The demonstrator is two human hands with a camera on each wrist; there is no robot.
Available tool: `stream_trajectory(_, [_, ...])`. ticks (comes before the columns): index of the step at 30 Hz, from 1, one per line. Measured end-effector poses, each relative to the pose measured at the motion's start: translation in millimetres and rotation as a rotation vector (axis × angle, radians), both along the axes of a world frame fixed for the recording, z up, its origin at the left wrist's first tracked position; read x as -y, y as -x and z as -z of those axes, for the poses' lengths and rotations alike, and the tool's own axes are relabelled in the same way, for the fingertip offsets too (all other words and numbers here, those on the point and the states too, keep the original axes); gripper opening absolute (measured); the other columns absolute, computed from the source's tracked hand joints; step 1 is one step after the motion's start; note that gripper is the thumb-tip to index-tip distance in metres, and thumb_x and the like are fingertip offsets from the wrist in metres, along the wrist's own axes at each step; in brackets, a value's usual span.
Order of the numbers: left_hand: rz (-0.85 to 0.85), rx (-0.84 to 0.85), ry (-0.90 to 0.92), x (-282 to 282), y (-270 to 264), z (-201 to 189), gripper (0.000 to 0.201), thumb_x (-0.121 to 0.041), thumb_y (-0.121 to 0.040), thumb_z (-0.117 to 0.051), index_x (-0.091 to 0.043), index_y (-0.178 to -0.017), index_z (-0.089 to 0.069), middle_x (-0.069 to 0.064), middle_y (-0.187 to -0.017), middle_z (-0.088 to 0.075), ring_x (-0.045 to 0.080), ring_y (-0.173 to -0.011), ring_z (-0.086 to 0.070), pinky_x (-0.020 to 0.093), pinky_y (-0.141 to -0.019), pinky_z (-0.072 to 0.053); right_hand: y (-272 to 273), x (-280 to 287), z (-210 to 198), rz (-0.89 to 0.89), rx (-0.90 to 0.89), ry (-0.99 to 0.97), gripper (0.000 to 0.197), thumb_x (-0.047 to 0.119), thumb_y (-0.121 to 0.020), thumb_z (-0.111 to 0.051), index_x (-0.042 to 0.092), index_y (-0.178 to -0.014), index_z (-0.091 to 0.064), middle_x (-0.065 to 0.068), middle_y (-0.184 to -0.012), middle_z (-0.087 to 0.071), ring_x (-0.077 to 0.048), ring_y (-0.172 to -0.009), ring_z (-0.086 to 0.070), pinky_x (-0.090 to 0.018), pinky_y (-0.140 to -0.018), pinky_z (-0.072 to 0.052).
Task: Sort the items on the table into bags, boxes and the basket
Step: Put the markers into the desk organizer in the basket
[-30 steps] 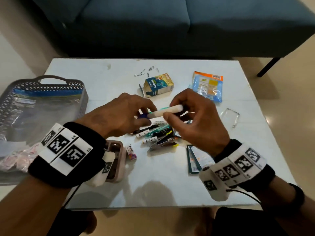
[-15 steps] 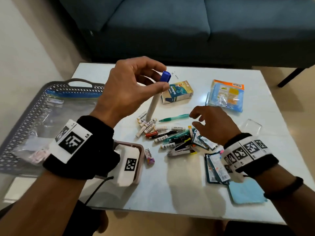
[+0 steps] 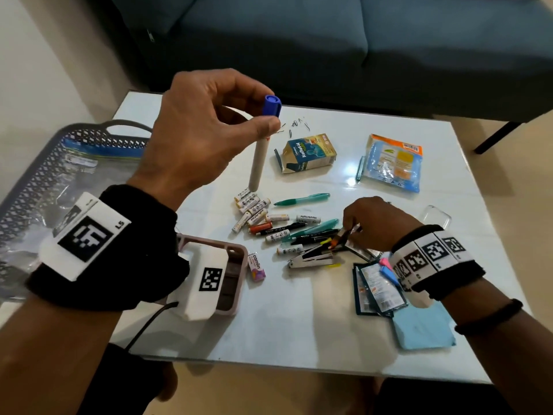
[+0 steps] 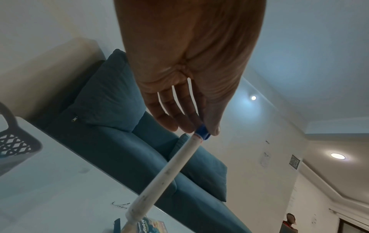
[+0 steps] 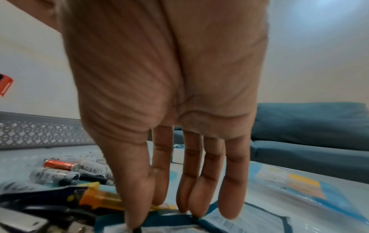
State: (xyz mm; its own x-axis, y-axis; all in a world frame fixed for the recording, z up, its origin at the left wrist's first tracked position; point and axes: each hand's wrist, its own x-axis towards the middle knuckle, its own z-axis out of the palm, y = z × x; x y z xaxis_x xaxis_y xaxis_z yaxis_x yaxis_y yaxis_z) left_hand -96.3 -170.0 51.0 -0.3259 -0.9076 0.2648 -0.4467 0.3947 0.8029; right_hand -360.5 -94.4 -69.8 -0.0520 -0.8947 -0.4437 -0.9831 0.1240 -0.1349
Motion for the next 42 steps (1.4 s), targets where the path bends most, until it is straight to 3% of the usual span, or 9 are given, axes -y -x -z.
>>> stream_trajectory(9, [0.012, 0.017, 0.006, -3, 2, -2, 0.038, -0.034, -0.086, -0.079, -0.019, -0.12, -0.072, -0.005, -0.11, -0.074, 0.005, -0.094, -0.072, 0.017, -0.085, -0.058, 20, -5, 0, 0.083, -0.066, -0.119, 0.025, 0.012, -0.08, -0.079, 0.02, -0.102, -0.07, 0.001, -0.101, -0.061, -0.021, -0.095, -0.064, -0.038, -0.087, -0.058])
stream_trajectory(15, [0.029, 0.031, -0.003, -4, 6, 1, 0.036, -0.033, -0.086, -0.079, -0.021, -0.119, -0.071, -0.007, -0.109, -0.074, 0.002, -0.093, -0.071, 0.014, -0.082, -0.057, 13, -4, -2, 0.019, 0.154, 0.036, 0.017, 0.022, -0.089, -0.074, 0.024, -0.106, -0.072, 0.01, -0.095, -0.062, -0.012, -0.091, -0.062, -0.025, -0.082, -0.049])
stream_trajectory(21, [0.043, 0.045, 0.001, -5, 11, 5, 0.035, -0.033, -0.086, -0.079, -0.02, -0.119, -0.072, -0.007, -0.108, -0.074, 0.004, -0.092, -0.072, 0.018, -0.084, -0.059, -9, -9, -5, -0.095, 0.212, -0.198, 0.02, 0.03, -0.089, -0.074, 0.034, -0.108, -0.077, 0.018, -0.092, -0.068, -0.001, -0.081, -0.06, -0.03, -0.087, -0.054])
stream_trajectory(28, [0.043, 0.037, 0.002, -3, 8, 5, 0.035, -0.033, -0.086, -0.079, -0.019, -0.118, -0.072, -0.007, -0.107, -0.075, 0.004, -0.092, -0.073, 0.023, -0.085, -0.06, -10, -8, 1, -0.129, 0.273, -0.264, 0.029, 0.021, -0.087, -0.072, 0.038, -0.11, -0.075, 0.024, -0.094, -0.074, 0.003, -0.087, -0.066, -0.033, -0.09, -0.058])
stream_trajectory(30, [0.041, 0.037, 0.006, -3, 8, 3, 0.035, -0.033, -0.086, -0.079, -0.018, -0.118, -0.072, -0.006, -0.107, -0.075, 0.005, -0.092, -0.073, 0.024, -0.086, -0.06, -7, -6, 0, -0.1, 0.269, -0.198, 0.029, 0.016, -0.084, -0.074, 0.036, -0.105, -0.076, 0.018, -0.095, -0.075, -0.001, -0.086, -0.067, -0.033, -0.088, -0.059])
stream_trajectory(34, [0.035, 0.036, 0.008, -3, 7, 2, 0.037, -0.033, -0.086, -0.079, -0.017, -0.119, -0.072, -0.003, -0.109, -0.075, 0.007, -0.093, -0.073, 0.028, -0.087, -0.061, -12, -6, 2, -0.089, 0.16, -0.143, 0.021, 0.016, -0.075, -0.085, 0.026, -0.09, -0.074, 0.014, -0.087, -0.063, -0.012, -0.083, -0.063, -0.021, -0.068, -0.052])
stream_trajectory(38, [0.027, 0.027, 0.007, -3, 6, 2, 0.037, -0.032, -0.086, -0.079, -0.016, -0.119, -0.072, -0.003, -0.109, -0.075, 0.008, -0.093, -0.073, 0.029, -0.088, -0.061, -32, -13, 7, -0.198, 0.041, -0.164, 0.029, 0.008, -0.076, -0.079, 0.027, -0.076, -0.058, 0.0, -0.096, -0.06, -0.026, -0.087, -0.066, -0.035, -0.072, -0.056])
stream_trajectory(40, [0.019, 0.014, 0.008, -3, 6, 2, 0.037, -0.033, -0.086, -0.079, -0.016, -0.119, -0.072, -0.003, -0.108, -0.075, 0.007, -0.093, -0.073, 0.027, -0.087, -0.061, -37, -13, 6, -0.241, 0.019, -0.126, 0.022, 0.007, -0.08, -0.073, 0.024, -0.083, -0.059, -0.003, -0.099, -0.059, -0.029, -0.089, -0.066, -0.032, -0.07, -0.05])
stream_trajectory(42, [0.021, 0.007, 0.005, -3, 7, 3, 0.036, -0.033, -0.087, -0.079, -0.016, -0.118, -0.072, -0.003, -0.107, -0.075, 0.006, -0.092, -0.073, 0.024, -0.086, -0.06, -36, -11, 4, -0.225, 0.08, -0.112, 0.017, 0.007, -0.079, -0.069, 0.022, -0.083, -0.063, -0.001, -0.095, -0.061, -0.028, -0.086, -0.065, -0.037, -0.073, -0.057])
